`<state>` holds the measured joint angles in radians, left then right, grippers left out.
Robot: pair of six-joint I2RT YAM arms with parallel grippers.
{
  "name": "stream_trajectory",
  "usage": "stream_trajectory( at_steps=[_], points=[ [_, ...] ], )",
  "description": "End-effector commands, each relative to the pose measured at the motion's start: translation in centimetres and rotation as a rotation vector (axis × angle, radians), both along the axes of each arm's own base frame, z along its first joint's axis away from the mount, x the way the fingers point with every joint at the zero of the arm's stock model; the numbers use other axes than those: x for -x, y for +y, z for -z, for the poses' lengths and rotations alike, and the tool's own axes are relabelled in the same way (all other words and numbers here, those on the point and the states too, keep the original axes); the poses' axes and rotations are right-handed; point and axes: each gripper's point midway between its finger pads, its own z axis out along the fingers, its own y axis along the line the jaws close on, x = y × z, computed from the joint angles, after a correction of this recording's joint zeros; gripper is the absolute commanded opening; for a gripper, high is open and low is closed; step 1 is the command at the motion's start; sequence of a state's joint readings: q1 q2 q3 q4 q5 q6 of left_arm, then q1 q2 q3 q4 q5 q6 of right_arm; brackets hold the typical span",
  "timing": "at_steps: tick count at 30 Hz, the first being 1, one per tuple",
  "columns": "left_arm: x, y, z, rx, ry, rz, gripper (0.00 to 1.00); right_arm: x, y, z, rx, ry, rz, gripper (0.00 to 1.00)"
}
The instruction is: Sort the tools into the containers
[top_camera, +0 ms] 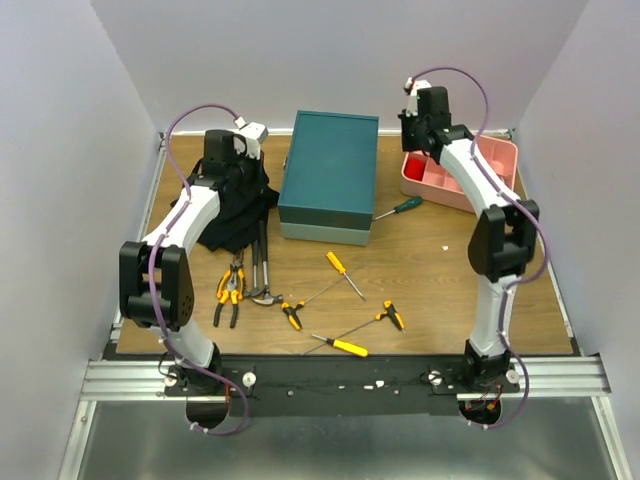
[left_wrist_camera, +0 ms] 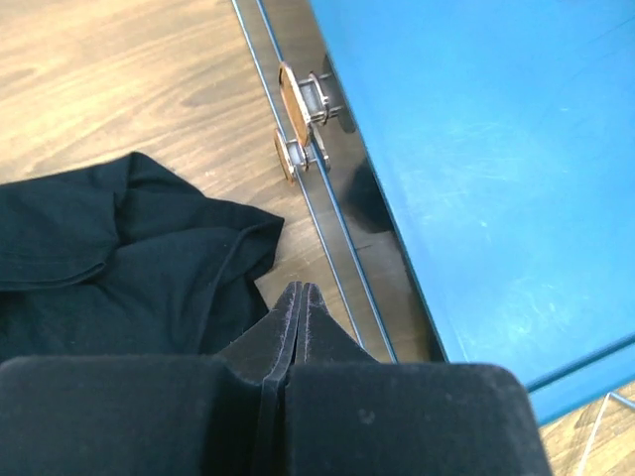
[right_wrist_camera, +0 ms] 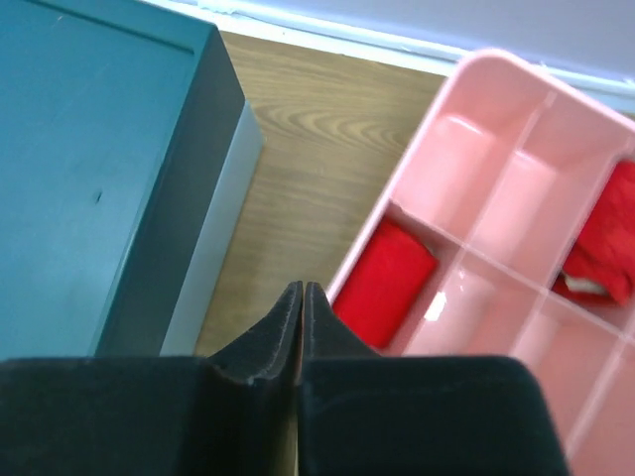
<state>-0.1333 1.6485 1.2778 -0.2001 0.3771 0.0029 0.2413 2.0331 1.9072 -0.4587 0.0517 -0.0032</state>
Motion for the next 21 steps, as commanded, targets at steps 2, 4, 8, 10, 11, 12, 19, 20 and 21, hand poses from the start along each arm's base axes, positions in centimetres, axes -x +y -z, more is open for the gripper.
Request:
stream_trajectory(
  at_steps=[2, 4, 8, 10, 11, 12, 19, 20, 21],
  points=[
    [0.9, -2.4, 1.4, 0.058, 0.099, 0.089, 0.00, -4.1, 2.4, 2.6, 0.009, -0.006, -0.105, 0.06],
    [1.5, -3.1, 1.6, 0.061, 0.112, 0.123, 0.00, -4.4, 3.6, 2.9, -0.019, -0.001, -0.153, 0.05],
    [3.1, -5.5, 1.4, 0.044, 0.102, 0.236, 0.00, -4.8, 5.8, 3.1, -0.054, -0.006, -0.227, 0.05],
    [4.3, -6.9, 1.4, 0.045, 0.114, 0.291, 0.00, -4.5, 7.4, 3.5, -0.088, 0.006, -0.301, 0.05],
    [4.7, -7.3, 1.6, 0.042, 0.118, 0.305, 0.00, -4.4, 7.9, 3.6, -0.099, 0.008, -0.325, 0.05],
    [5.3, -8.0, 1.6, 0.041, 0.121, 0.332, 0.00, -4.3, 8.4, 3.7, -0.113, 0.015, -0.339, 0.05],
    [7.1, -9.0, 2.2, 0.054, 0.184, 0.337, 0.00, -3.6, 13.6, 5.3, -0.210, 0.053, -0.451, 0.04],
    [7.2, -8.9, 2.2, 0.053, 0.187, 0.334, 0.00, -3.4, 14.8, 5.6, -0.223, 0.058, -0.475, 0.04],
    [7.2, -8.8, 2.2, 0.052, 0.187, 0.327, 0.00, -3.4, 15.6, 5.7, -0.231, 0.053, -0.488, 0.04]
  ],
)
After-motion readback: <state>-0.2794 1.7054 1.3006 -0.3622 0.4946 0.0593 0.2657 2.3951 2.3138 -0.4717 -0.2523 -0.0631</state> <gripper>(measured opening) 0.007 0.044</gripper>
